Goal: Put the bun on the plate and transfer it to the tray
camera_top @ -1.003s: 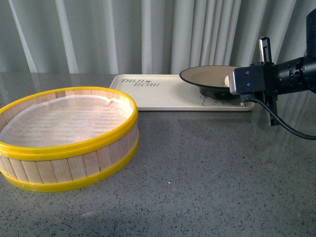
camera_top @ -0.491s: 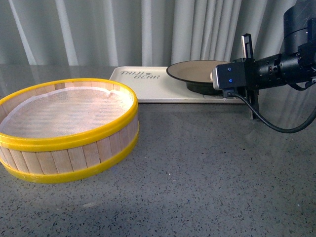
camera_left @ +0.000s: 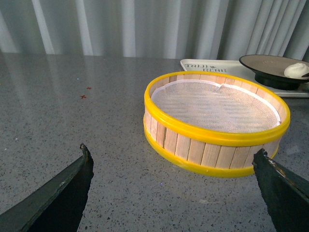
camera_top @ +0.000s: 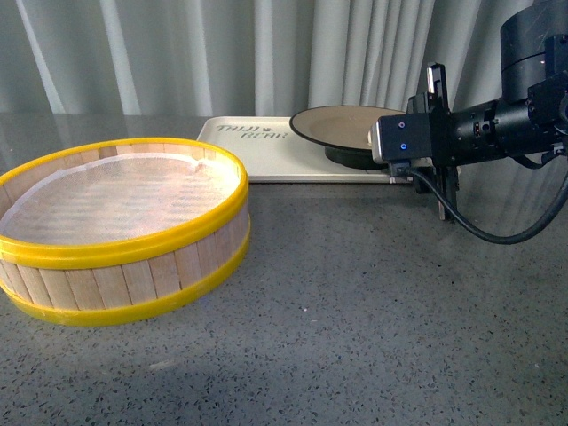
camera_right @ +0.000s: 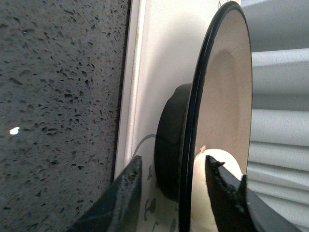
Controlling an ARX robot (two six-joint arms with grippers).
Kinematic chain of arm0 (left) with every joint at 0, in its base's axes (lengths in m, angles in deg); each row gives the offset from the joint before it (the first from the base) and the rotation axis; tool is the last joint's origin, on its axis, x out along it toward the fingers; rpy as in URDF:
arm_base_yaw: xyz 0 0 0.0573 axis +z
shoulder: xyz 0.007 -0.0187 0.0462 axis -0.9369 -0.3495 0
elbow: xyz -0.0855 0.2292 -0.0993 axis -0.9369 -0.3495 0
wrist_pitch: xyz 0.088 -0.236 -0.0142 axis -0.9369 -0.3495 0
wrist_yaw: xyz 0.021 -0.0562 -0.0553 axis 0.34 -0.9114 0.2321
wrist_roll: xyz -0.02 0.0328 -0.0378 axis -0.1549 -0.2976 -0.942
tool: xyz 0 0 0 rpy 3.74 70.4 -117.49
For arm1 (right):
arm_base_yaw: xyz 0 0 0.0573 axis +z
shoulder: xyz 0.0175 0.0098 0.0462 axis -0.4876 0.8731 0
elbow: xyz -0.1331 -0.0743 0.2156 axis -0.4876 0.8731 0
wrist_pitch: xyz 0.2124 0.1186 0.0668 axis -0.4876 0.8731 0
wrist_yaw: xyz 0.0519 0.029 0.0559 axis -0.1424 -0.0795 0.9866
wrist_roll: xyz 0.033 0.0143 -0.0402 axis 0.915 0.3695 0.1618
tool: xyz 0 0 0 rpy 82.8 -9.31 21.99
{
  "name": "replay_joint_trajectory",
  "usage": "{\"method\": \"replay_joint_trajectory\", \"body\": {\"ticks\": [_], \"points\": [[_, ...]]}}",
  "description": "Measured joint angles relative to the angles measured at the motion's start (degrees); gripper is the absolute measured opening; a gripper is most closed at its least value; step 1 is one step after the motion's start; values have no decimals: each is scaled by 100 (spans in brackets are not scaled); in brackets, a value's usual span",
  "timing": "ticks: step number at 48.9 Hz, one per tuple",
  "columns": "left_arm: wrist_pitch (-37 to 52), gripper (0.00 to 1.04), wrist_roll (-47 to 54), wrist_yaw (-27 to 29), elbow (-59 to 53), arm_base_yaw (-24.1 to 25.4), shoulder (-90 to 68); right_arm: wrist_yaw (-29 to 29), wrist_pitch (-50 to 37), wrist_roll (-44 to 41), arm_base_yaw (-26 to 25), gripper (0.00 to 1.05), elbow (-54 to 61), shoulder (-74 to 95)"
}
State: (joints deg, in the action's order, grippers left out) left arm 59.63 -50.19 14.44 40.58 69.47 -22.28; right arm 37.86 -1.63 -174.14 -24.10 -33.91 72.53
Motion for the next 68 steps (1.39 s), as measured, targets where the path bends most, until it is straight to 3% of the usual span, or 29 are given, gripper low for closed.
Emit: {"method": "replay_joint_trajectory", "body": {"ticks": [6,13,19,23,24,26,29,34,46,56,59,68], "points": [[0,98,0,0,0,0,0,-208,-474,544,57,67,610,-562],[0,98,0,0,0,0,0,-682,-601,2210,328,96,1622,-2092],[0,98,0,0,0,0,0,-1451,-719,4535,527,96,2699,-3812],[0,98,0,4,0,0,0,-1670,-748,5866,542,96,3064,-4621],[0,98,0,2,0,0,0,-1996,-920,6299,575,93,3139,-4730],[0,98,0,-4,0,0,0,-3193,-1604,7346,605,83,3547,-4986],[0,98,-2,7,0,0,0,-3989,-2124,8345,529,69,4321,-5191],[0,98,0,9,0,0,0,-3926,-2514,8909,369,47,5362,-5506],[0,98,0,4,0,0,0,-3637,-3029,9149,105,3,6732,-6463],[0,98,0,0,0,0,0,-3460,-3119,9173,-101,2,7587,-7160],[0,98,-2,0,0,0,0,-3108,-3108,9173,-365,2,7812,-7416],[0,98,0,0,0,0,0,-3088,-2881,9184,-496,2,8279,-8100]]}}
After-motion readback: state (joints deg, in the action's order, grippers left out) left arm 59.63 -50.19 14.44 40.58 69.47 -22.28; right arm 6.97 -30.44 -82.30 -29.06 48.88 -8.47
